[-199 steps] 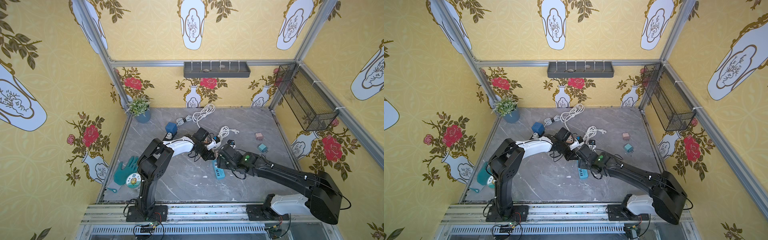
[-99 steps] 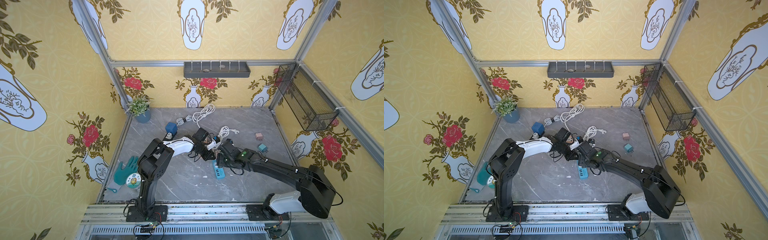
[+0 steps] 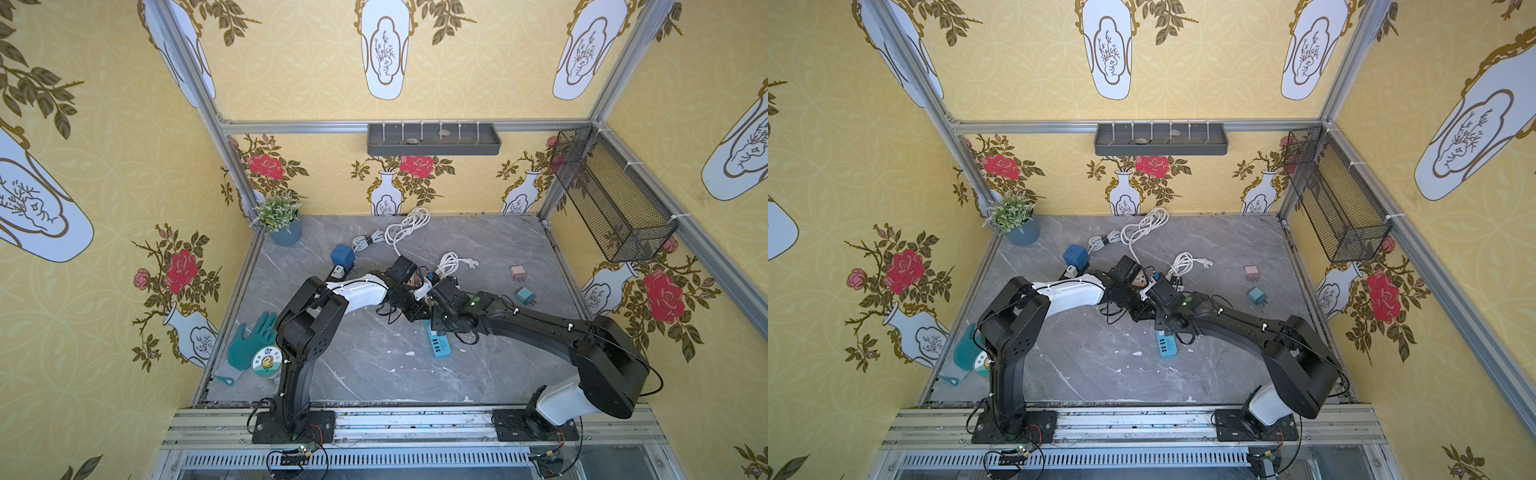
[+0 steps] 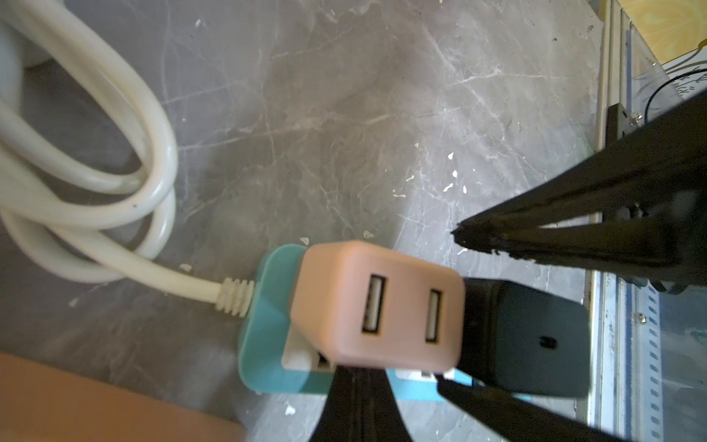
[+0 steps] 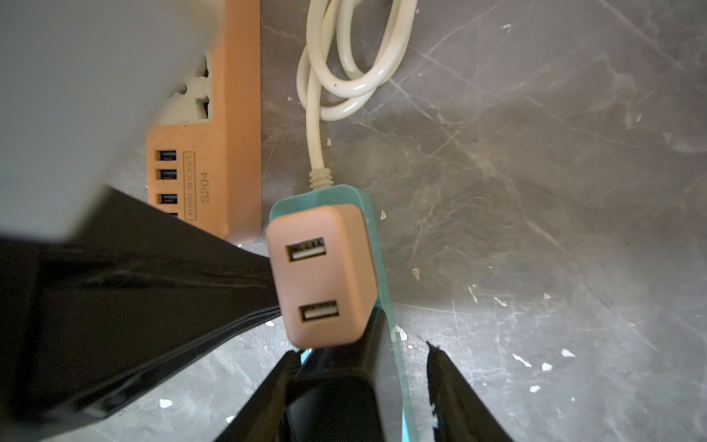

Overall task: Pull the plug off the socket
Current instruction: Remove the plug from the socket.

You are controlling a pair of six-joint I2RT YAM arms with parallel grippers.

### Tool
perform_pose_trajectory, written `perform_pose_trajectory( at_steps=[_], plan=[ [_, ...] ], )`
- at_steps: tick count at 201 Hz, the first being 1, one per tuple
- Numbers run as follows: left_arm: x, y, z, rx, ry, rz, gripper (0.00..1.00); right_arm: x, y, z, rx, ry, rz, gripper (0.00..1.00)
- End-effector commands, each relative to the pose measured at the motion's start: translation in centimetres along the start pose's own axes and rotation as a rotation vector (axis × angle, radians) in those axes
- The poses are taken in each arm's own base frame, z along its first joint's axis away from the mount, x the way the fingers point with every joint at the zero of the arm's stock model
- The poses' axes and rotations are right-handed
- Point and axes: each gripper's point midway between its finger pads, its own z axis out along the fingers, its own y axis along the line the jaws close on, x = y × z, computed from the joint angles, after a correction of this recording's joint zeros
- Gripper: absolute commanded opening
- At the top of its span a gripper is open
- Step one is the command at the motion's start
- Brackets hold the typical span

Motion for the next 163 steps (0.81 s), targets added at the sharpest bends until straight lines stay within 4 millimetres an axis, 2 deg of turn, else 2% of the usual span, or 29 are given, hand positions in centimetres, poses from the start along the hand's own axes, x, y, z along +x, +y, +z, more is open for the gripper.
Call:
perform_pose_trajectory(
  at_steps=[1,31,95,163],
  plan=[
    [2.71,1.21,0.71,-0.057,0.091,-0.036,0.00,-0.13,-0.70,0.28,0.076,-0.011,-0.037,0.50],
    [2.75,1.31,0.79,-0.060,0.093,-0.035,0.00,0.04,-0.77,0.40,0.163,-0.022,-0.080,0.36],
    [2.79,1.30,0.80,-0.059,0.093,-0.036,0.00,0.62,-0.56,0.60,0.274,-0.025,-0.136,0.24],
    [2.93,1.36,0.89,-0.059,0.097,-0.038,0.00,0.33,-0.05,0.10,0.181,-0.029,-0.082,0.16]
  ],
)
